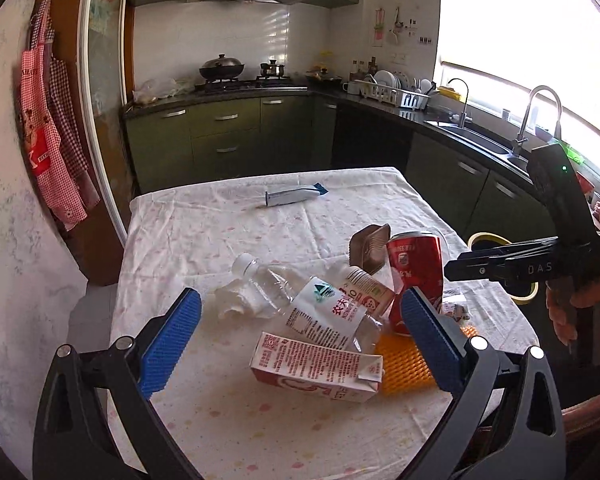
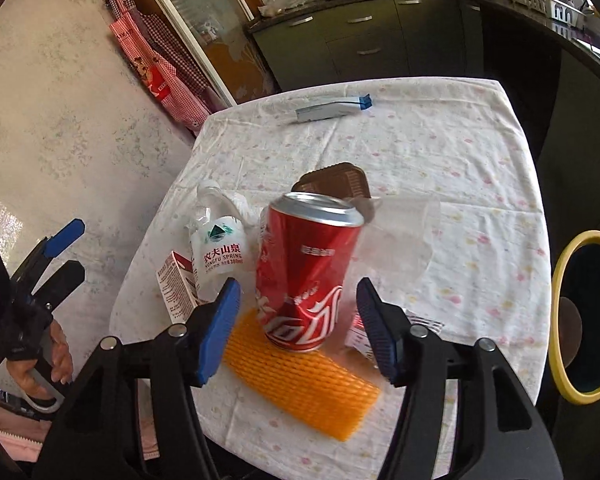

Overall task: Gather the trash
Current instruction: 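Grasp the red Coca-Cola can with the right tool and lift it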

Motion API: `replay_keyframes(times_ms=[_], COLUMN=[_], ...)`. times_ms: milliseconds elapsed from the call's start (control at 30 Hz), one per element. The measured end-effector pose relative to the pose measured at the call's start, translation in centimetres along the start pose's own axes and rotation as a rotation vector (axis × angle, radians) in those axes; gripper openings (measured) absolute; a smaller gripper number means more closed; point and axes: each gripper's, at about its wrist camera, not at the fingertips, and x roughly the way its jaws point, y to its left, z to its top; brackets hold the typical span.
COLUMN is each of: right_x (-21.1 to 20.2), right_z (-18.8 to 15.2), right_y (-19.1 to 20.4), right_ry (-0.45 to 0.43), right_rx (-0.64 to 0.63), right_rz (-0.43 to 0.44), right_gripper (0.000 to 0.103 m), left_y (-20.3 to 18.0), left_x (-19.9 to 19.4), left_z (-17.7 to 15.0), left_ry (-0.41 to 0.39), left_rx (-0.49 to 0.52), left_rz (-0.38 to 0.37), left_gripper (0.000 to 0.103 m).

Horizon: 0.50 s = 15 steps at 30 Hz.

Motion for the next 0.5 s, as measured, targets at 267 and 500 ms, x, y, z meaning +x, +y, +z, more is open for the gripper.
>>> replay_keyframes(times_ms=[267, 500], right_x=[3.6, 5.0], right_z=[0.3, -0.6], right_y=[2.0, 1.3], right_ry=[-0.012, -0.032], right_rx=[0.049, 0.132], right_rz=[-0.173, -0.224], right_gripper=[0.07, 0.07], left_y=[2.5, 4.8], left_x=[-0.6, -0.5], left_z=[-1.7, -2.5], left_ry=[-0.013, -0.018], left_rx=[-0.008, -0.046], left_rz=[-0.034, -0.059], left_gripper=[0.098, 0.098])
